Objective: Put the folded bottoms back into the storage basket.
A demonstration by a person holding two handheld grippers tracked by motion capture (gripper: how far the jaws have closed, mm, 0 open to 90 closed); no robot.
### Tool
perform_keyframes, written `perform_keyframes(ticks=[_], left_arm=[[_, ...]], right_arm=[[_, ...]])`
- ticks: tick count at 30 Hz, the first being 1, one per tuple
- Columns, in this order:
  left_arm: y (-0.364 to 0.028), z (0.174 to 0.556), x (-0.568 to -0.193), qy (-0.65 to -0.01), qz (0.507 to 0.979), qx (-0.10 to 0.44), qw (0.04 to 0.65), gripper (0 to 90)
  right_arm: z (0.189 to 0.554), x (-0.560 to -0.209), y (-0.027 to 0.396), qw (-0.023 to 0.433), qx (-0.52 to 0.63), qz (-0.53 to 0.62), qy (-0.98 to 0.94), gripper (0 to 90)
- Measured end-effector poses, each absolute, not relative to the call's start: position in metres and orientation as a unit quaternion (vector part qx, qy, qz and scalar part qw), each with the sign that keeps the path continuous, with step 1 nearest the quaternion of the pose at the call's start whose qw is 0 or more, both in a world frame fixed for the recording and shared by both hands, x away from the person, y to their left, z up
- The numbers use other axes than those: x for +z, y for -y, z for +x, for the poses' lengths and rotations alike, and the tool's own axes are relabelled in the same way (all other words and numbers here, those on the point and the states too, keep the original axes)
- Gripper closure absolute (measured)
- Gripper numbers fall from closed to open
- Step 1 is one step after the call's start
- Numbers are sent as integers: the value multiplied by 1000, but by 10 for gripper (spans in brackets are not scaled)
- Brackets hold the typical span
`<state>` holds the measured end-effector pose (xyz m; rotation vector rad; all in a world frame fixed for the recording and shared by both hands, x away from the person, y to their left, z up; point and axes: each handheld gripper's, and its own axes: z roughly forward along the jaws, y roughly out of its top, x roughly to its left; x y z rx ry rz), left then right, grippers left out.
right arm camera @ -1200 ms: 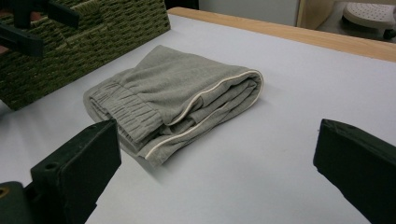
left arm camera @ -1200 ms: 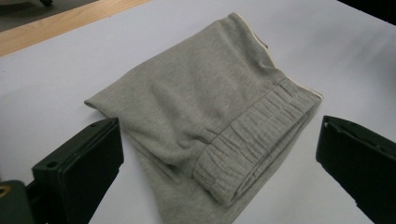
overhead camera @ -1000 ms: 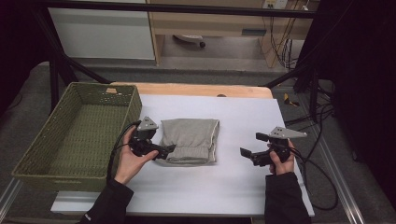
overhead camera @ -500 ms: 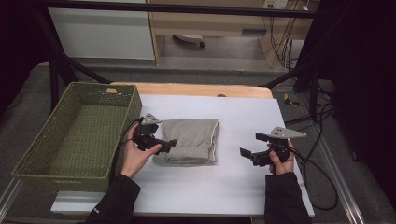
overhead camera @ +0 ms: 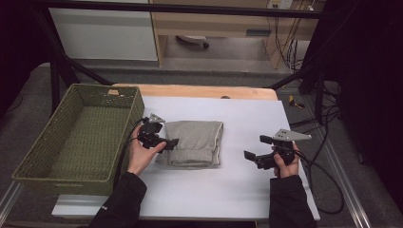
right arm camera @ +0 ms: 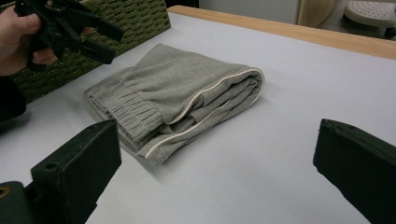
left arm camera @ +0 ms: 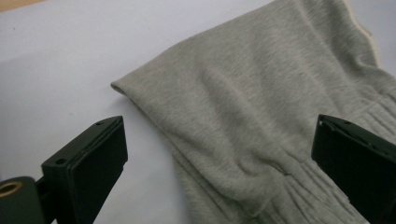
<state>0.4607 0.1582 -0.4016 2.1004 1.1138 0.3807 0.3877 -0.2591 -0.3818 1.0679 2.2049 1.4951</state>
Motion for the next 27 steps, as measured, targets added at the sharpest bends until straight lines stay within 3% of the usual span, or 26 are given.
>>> perform_keyframes(ticks=[9,27], left_arm=[[-158,471,-415,-449,814,142,339,93],[-159,478,-434,-464,817,120,320,324]], right_arm=[[388,-382,259,135,516,368,-761,15],[388,-382,259,135,514,368,-763,15]])
